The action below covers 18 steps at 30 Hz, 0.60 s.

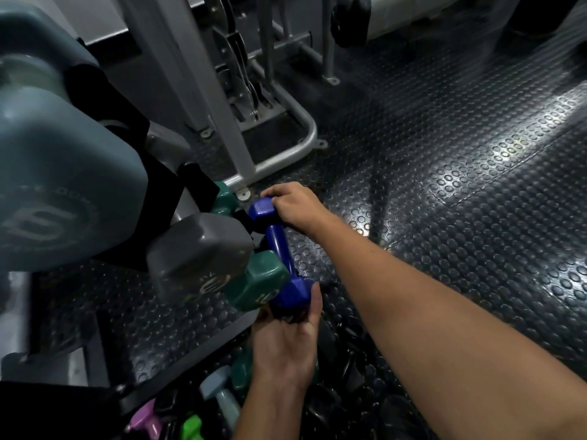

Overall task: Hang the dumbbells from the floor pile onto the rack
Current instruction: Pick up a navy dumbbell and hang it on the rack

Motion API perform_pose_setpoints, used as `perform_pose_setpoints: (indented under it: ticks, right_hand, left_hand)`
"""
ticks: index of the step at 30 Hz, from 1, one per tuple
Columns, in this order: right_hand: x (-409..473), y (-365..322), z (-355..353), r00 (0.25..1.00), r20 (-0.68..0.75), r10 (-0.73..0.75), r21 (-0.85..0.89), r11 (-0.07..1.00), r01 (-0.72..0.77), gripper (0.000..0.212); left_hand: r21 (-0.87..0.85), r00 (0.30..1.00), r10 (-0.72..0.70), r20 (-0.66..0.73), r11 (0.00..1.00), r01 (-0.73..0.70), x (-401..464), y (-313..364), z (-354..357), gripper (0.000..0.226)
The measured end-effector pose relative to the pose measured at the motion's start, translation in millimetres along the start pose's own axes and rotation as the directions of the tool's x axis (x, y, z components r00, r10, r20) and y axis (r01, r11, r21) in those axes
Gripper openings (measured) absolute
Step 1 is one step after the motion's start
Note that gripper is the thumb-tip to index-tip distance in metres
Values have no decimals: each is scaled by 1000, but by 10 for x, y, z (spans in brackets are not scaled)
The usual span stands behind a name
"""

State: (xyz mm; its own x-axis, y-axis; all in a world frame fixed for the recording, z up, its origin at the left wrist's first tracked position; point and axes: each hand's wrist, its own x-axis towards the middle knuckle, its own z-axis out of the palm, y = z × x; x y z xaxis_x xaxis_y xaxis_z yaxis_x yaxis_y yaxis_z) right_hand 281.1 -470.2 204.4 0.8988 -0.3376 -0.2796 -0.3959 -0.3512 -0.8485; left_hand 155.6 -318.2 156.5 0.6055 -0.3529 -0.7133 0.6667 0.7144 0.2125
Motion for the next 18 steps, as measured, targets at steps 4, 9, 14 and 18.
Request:
perform_pose_setpoints:
  ticks: [4,9,14,18]
  right_hand:
    - [-11,57,49,999,14,-36,-57,998,37,37]
    - [-9,127,64,998,20,-59,-67,996,60,34]
    - [-23,114,74,999,14,-53,-64,997,54,35]
    - [-53,107,88,998,4,-63,-58,996,63,35]
  left_hand:
    - [139,989,128,-69,983,-118,-18,-12,9,25]
    - [468,956,250,-153,870,-153,-45,-154,-20,42]
    - [972,909,414,51,187,-139,-68,-123,-221,72]
    - [980,861,479,170,-173,-98,-90,-128,-158,69]
